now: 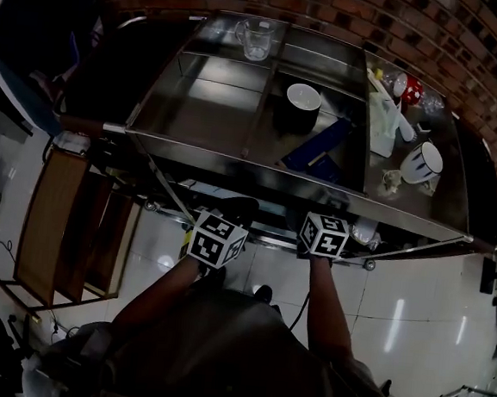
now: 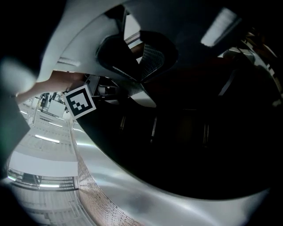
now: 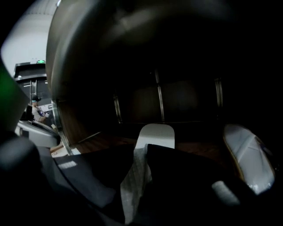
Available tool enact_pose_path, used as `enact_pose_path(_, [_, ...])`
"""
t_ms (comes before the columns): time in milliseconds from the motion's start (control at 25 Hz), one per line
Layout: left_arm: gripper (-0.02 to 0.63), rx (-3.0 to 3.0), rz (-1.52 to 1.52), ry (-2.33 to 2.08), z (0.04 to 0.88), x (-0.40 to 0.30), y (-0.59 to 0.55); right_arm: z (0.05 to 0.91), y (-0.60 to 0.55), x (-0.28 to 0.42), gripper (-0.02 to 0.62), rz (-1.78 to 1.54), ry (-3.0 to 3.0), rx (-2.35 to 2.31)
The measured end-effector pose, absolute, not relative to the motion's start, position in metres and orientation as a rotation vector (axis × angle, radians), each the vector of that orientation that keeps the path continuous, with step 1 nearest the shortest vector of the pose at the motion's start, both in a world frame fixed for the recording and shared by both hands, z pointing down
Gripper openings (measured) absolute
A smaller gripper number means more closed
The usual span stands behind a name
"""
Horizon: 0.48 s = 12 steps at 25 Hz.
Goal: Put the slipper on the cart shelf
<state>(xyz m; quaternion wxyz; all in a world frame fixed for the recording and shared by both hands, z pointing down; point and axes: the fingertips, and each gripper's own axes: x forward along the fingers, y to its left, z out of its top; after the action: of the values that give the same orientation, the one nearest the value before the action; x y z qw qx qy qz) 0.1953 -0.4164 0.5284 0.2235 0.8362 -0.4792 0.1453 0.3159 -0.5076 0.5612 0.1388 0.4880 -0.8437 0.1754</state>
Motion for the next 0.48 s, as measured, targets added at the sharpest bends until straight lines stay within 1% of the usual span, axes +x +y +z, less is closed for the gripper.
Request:
enact_pose_path(320, [0.008, 2.332, 0.346, -1.347, 0.511, 0.222, -0.417, 0.523, -0.463, 0.326, 0.071, 0.554, -2.593, 1.281])
enact_pose_path(480, [0.008, 2.359, 0.341, -1.315, 0.506, 0.24, -0.415, 0.504, -0.443, 0.328, 0.04, 0.556, -2.647, 1.215])
